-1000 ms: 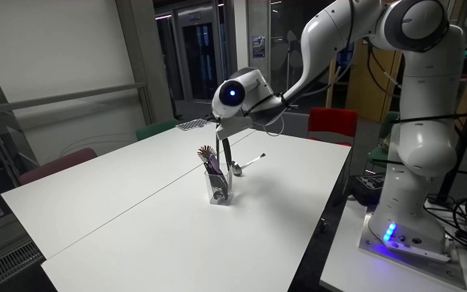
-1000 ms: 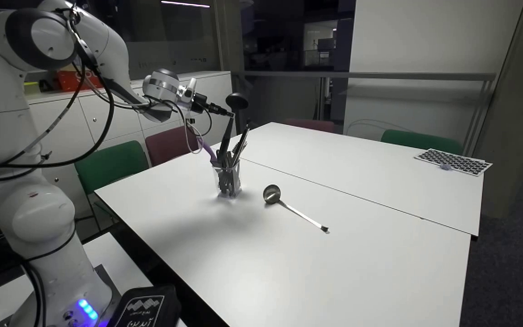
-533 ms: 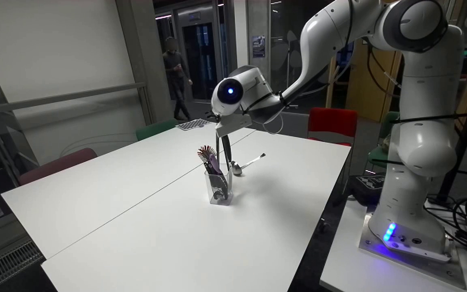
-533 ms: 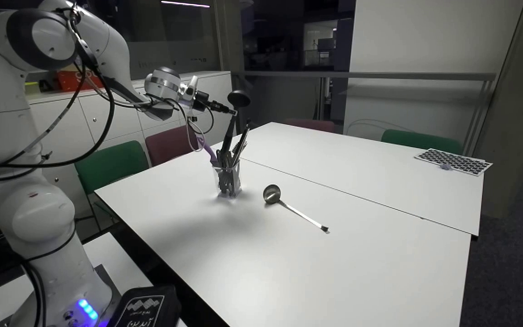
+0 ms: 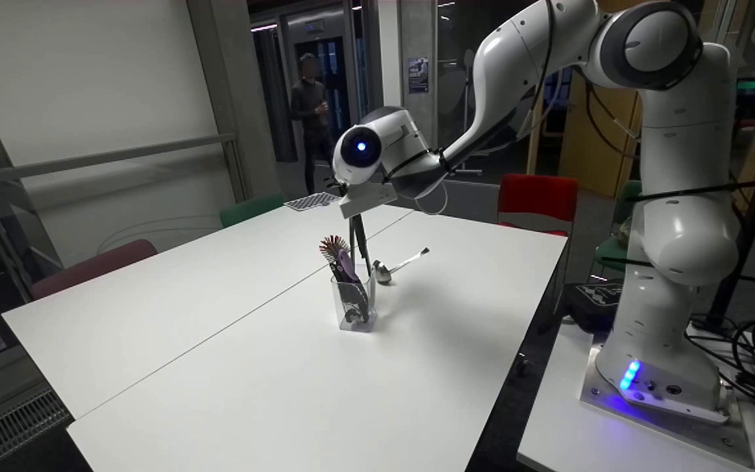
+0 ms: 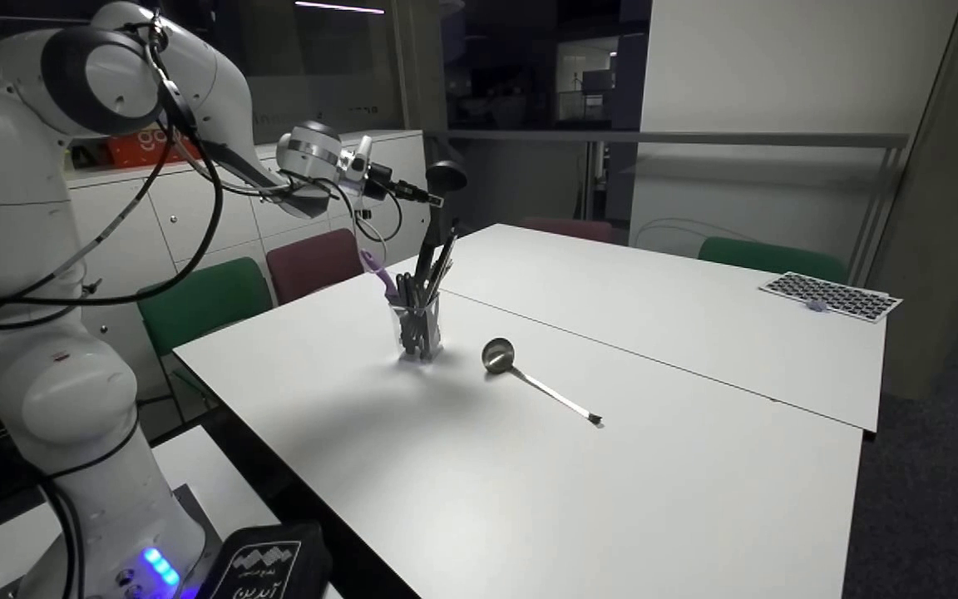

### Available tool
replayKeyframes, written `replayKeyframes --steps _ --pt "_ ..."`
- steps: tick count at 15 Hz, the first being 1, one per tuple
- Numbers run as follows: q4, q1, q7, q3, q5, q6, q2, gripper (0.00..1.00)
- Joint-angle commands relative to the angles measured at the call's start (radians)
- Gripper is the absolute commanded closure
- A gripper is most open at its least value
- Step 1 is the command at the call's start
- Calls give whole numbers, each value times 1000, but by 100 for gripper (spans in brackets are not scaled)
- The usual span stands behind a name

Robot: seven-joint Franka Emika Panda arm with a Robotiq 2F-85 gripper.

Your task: Pick up the spoon and put it in the cup

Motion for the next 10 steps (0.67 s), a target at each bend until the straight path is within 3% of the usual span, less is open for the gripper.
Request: replayKeyframes --steps 1,10 --pt "73 -11 -21 -9 -23 11 56 98" --pt "121 5 -10 -1 -5 48 160 98"
